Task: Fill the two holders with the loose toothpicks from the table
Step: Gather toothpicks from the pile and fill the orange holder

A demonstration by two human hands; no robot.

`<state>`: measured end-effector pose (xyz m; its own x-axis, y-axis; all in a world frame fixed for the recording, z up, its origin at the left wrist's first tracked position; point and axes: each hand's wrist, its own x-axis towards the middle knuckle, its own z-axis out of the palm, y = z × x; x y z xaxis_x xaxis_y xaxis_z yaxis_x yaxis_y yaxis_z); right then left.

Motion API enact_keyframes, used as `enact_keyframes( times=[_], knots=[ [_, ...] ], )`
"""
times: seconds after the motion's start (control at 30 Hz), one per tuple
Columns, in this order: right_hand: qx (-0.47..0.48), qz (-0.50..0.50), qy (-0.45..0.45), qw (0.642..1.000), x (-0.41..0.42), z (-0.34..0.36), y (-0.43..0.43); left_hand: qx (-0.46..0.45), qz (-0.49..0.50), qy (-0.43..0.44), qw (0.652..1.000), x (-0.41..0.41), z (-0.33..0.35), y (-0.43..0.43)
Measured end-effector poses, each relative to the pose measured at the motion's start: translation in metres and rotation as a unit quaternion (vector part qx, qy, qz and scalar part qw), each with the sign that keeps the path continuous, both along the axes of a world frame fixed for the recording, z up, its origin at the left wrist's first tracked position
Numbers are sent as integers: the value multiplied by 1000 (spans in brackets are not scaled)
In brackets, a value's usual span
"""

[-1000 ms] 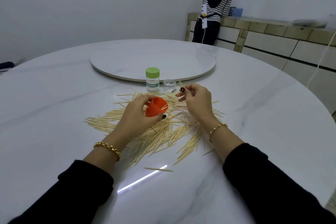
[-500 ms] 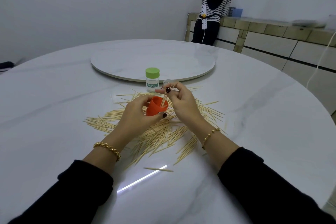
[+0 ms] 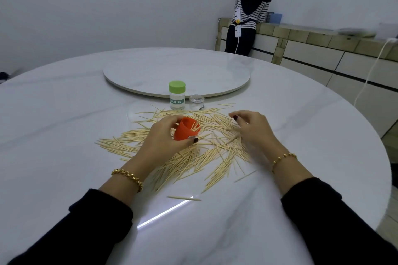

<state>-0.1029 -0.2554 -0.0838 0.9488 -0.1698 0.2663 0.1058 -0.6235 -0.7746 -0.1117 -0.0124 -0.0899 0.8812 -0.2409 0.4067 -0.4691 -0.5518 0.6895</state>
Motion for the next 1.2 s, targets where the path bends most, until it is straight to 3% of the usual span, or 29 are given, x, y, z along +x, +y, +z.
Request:
enact_keyframes(
  times=[0.2,0.4,0.6,0.7,0.8,0.97,1.2],
  knots=[
    [-104,-31,63,992,-2,-6,-26,6,-9,-7,1000,-3,0,-4],
    [-177,12,109,978,-1,-14,-6,9,-8,-6,1000,-4,0,-5],
    [-175,50,73,981,-1,-13,10,10,-9,-3,1000,-5,0,-5],
    [-189,29,43,981,1,-12,5,10,-8,-4,1000,-5,1,-5],
    [-142,-17,30,989,-1,-8,-9,10,-7,-6,1000,-6,2,-5],
    [-105,-60,84,989,-7,-5,-40,11,-13,-9,1000,-7,1,-6],
    [-118,-8,101,988,-27,-15,-19,16,-16,-9,1000,-6,1,-8]
  ],
)
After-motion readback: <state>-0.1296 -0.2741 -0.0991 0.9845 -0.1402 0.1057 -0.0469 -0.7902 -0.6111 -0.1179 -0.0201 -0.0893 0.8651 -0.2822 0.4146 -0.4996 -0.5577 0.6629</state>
